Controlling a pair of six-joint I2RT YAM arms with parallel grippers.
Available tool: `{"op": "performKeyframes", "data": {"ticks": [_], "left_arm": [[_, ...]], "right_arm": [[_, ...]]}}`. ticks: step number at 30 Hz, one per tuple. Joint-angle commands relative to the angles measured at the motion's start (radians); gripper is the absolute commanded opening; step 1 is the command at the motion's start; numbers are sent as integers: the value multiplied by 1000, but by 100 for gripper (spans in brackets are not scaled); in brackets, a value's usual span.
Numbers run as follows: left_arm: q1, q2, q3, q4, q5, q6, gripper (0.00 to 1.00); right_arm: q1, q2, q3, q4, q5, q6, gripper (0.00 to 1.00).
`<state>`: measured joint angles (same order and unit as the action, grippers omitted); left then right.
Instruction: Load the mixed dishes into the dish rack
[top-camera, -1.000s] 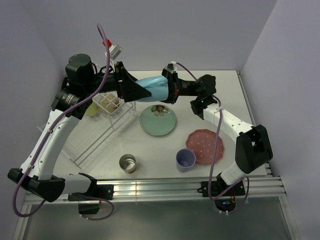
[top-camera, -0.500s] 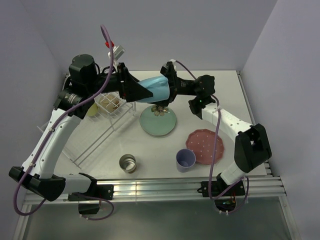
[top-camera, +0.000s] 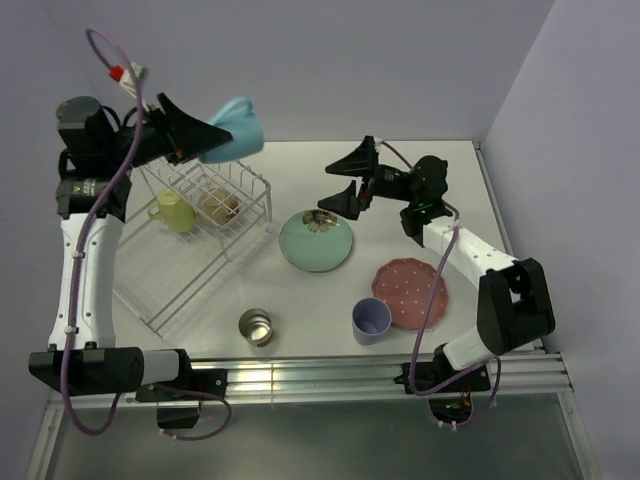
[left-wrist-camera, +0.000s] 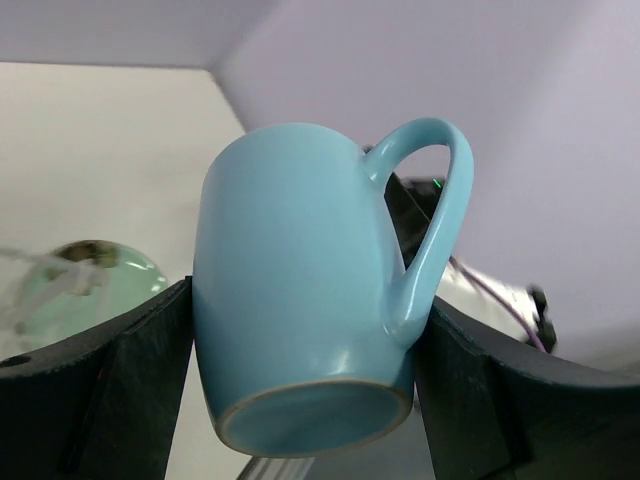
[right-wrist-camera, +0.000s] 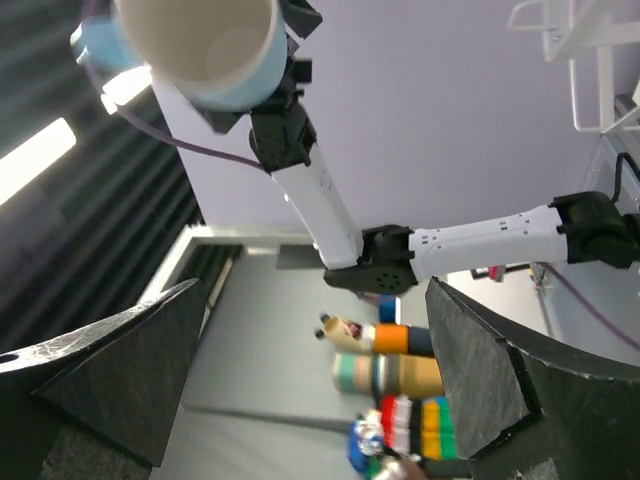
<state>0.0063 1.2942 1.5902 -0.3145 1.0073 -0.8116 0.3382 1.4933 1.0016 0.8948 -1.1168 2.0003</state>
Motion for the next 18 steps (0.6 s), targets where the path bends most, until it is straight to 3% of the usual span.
{"op": "performKeyframes", "data": {"ticks": [1,3,4,5,7,8,9,14,18], "left_arm": [[113,-13,137,-209,-120,7,0],[202,-21,165,-323,-166,15,0],[231,-26,171,-431,-194,26,0],[256,-35,166,-467,-244,31,0],[329,-61,166,-581,-304,46,0],[349,-70,163,-601,-335,48,0],[391,-84,165,-629,-355,51,0],[520,-87,185,-814,-461,66,0],[566,-67,238,-943,-595,123,0]], "right_arm": [[-41,-103,34,-213,-47,-41,99],[-42,-111,178,-733,-49,-320,99],[-42,-102,262,-954,-22,-661,99],[-42,-53,341,-1334,17,-801,99],[-42,4,553,-1608,133,-1115,99],[-41,42,625,-1766,171,-1174,99],[-41,50,638,-1809,225,-1243,99],[-41,5,562,-1800,294,-1287,99],[-41,8,583,-1895,403,-1399,99]]}}
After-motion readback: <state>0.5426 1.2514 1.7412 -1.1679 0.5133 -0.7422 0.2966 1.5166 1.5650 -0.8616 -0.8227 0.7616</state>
